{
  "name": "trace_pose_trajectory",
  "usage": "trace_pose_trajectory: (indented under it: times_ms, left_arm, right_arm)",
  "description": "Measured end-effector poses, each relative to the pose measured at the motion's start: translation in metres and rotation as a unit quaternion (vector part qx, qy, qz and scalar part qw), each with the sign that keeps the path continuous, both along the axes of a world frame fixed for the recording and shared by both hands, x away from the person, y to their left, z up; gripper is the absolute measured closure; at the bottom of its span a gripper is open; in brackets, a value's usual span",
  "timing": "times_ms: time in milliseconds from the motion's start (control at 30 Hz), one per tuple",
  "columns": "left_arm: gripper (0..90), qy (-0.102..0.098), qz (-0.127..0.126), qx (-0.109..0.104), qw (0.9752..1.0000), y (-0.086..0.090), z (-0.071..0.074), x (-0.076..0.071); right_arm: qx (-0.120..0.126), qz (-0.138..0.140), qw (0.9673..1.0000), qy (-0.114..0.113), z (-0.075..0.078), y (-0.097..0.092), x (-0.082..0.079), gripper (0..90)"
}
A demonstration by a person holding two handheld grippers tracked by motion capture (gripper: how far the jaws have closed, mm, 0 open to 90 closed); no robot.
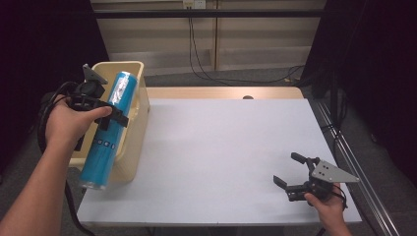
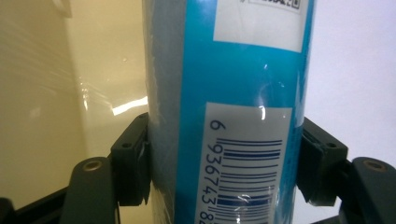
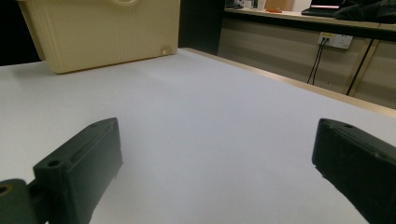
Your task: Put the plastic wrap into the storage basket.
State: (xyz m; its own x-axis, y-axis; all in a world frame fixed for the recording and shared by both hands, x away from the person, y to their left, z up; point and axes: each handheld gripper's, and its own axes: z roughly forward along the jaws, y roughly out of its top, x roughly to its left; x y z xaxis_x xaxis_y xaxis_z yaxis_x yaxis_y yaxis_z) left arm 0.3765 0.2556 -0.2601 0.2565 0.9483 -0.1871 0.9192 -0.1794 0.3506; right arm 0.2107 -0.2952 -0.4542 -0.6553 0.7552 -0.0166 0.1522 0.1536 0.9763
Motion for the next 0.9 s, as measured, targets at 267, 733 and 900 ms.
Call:
trace_pose_trajectory:
  times_ms: [267, 733, 900]
  left_arm:
    - [32.3, 0.002, 0.012, 0.000, 0.9999, 0.007, -0.004, 0.007]
    - [32.1, 0.014, 0.037, 0.013, 0.9991, 0.007, -0.018, 0.016]
    - [32.1, 0.013, 0.045, 0.013, 0.9988, 0.008, -0.023, 0.015]
  right_arm:
    - [0.000, 0.001, 1.0000, 0.000, 0.000, 0.000, 0.000, 1.2]
    - [-0.001, 0.002, 1.0000, 0.001, 0.000, -0.001, 0.000, 1.2]
    - [0.000, 0.003, 1.0000, 0.001, -0.001, -0.001, 0.000, 1.2]
